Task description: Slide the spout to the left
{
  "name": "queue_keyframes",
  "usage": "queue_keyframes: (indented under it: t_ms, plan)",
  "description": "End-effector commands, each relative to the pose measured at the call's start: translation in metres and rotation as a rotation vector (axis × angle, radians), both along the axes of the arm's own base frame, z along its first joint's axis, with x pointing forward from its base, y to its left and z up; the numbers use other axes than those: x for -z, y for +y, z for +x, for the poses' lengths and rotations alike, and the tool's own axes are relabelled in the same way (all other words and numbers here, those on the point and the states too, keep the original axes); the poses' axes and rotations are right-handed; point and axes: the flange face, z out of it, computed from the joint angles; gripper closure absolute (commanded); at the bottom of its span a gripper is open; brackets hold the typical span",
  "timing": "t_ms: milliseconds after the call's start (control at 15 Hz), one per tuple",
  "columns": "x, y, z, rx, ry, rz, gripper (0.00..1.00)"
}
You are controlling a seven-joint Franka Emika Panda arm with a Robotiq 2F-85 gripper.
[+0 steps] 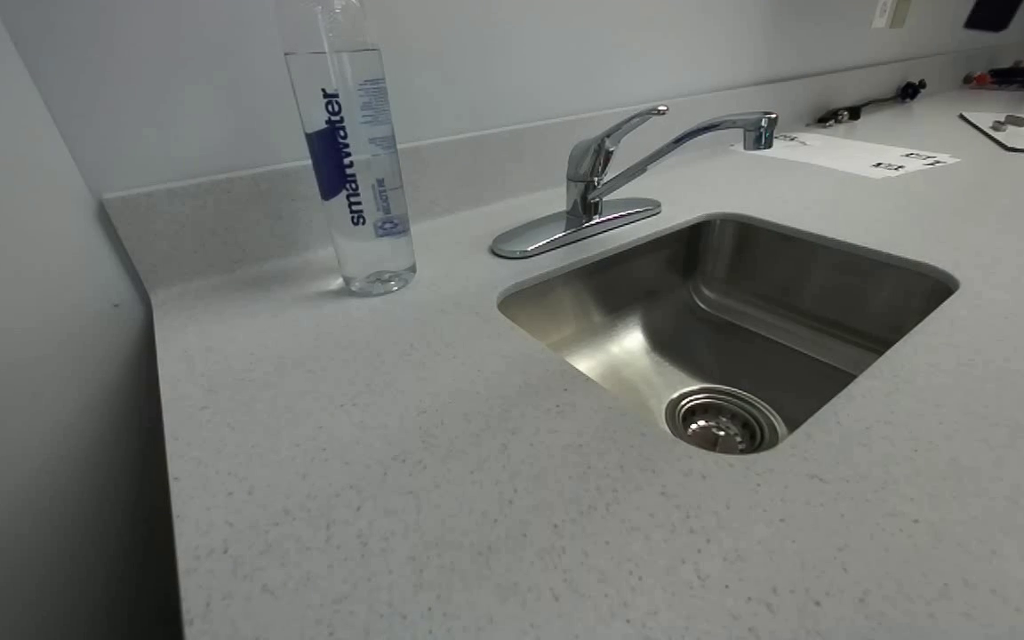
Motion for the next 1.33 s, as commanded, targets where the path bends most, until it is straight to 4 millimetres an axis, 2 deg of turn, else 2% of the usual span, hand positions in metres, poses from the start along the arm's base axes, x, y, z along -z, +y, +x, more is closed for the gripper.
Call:
queue_keyframes:
  t_ms: [0, 267, 600, 667, 800, 1267]
  plan:
    - [0.027, -0.006, 0.032, 0.036, -0.034, -0.003, 0.00]
    - [0.060, 0.002, 0.061, 0.051, -0.074, 0.026, 0.00]
    - [0.076, 0.015, 0.096, 0.064, -0.113, 0.056, 0.00]
    - [0.075, 0.009, 0.077, 0.053, -0.090, 0.057, 0.00]
    - [0.080, 0.010, 0.081, 0.053, -0.083, 0.058, 0.00]
    - [0.080, 0.008, 0.080, 0.056, -0.084, 0.058, 0.00]
